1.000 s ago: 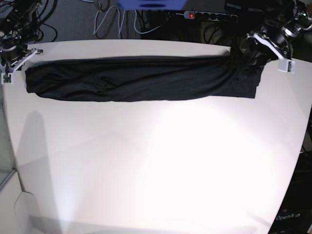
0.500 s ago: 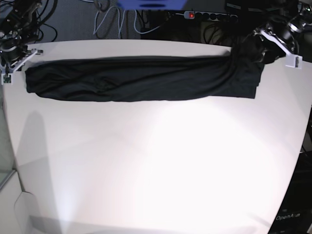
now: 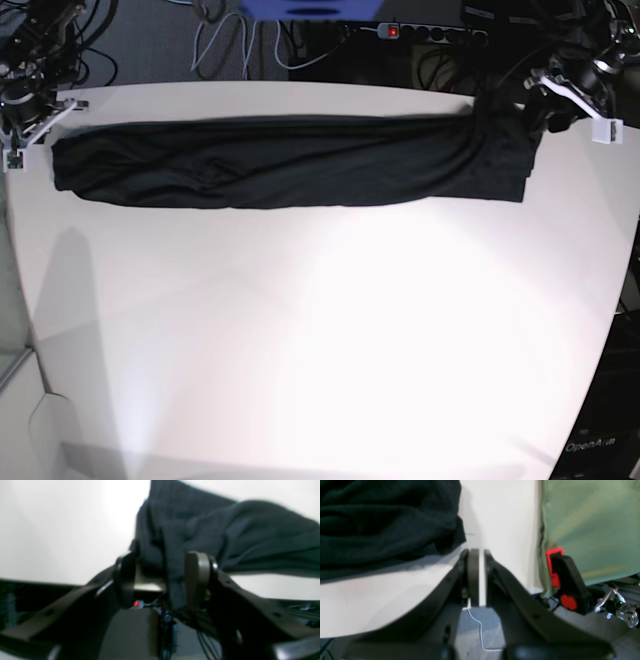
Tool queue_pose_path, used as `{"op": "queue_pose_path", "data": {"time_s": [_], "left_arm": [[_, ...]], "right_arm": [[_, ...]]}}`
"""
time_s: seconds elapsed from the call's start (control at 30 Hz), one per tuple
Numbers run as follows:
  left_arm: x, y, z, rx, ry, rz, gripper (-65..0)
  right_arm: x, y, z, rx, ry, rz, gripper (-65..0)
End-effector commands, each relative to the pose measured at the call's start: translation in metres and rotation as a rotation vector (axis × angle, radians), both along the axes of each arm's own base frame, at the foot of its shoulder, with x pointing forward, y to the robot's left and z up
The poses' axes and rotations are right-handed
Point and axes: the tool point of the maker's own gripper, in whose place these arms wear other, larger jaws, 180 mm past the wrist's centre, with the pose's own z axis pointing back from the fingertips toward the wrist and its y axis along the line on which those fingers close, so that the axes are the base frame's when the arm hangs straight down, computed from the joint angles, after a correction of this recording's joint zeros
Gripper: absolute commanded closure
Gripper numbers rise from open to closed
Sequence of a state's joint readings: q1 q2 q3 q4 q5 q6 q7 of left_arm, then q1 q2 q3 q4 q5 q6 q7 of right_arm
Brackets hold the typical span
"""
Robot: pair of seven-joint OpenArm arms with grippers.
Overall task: Fold the T-shirt properly
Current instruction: 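Grasp the strip's end with the left gripper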
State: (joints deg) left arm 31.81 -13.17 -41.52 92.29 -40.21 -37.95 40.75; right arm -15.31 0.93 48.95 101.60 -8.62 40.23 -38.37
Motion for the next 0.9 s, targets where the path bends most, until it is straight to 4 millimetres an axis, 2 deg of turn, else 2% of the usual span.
{"op": "queue_pose_path", "data": {"time_s": [0.0, 0.17, 0.33, 0.63, 0.77, 0.87], "left_arm": [[0.011, -0.005, 0.01, 0.004, -0.046, -0.029, -31.2], [0.011, -0.018, 0.002, 0.0, -0.022, -0.073, -31.2], [0.016, -0.02, 0.005, -0.004, -0.038, -0.076, -31.1], [0.012, -0.018, 0.005, -0.002, -0.034, -0.073, -31.1], [0.012, -0.013, 0.023, 0.03, -0.069, -0.071, -31.1], [0.014, -0.016, 0.039, 0.016, -0.116, -0.07, -31.1]], "right_arm": [[0.004, -0.006, 0.01, -0.026, -0.028, 0.003, -4.4], [0.005, -0.005, 0.01, -0.026, -0.028, 0.005, -4.4], [0.006, -0.005, 0.011, -0.026, -0.031, 0.005, -4.4], [0.007, -0.005, 0.011, -0.025, -0.034, 0.006, -4.4], [0.008, -0.005, 0.011, -0.025, -0.036, 0.008, -4.4], [0.012, 0.002, 0.006, -0.009, -0.027, 0.027, -4.4]]}}
